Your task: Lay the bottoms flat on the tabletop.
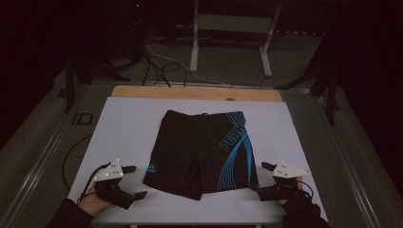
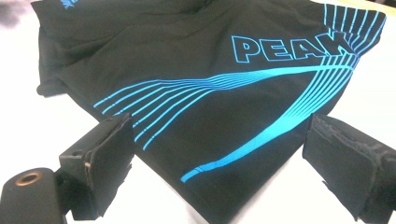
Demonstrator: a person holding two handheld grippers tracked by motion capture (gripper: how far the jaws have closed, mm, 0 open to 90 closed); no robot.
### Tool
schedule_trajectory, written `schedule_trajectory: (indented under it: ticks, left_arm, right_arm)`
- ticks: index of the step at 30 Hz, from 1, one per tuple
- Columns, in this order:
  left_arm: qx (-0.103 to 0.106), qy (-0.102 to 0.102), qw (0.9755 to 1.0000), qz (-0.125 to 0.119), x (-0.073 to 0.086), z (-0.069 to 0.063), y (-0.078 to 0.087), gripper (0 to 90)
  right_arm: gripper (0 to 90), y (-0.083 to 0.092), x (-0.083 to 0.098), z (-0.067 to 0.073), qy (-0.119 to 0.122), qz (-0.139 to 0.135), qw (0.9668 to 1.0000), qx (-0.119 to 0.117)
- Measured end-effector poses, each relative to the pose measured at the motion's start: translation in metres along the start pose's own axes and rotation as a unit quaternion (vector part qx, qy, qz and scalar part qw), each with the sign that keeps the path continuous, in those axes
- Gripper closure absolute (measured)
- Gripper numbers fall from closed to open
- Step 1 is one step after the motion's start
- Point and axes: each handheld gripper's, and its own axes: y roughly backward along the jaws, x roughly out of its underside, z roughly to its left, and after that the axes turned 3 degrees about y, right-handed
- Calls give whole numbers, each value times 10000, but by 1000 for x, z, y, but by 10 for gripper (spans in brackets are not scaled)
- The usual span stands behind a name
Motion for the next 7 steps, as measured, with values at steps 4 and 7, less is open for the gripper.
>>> schedule_trajectory:
  ticks: [4,7]
  left_arm:
    - [-17,5,10000,-43,0,0,2,0]
    - [-18,37,10000,-88,0,1,2,0]
  right_arm:
    - [95,0,1,-1,-13,-3,10000,-40]
    - [95,-1,1,-1,-33,12,10000,-16]
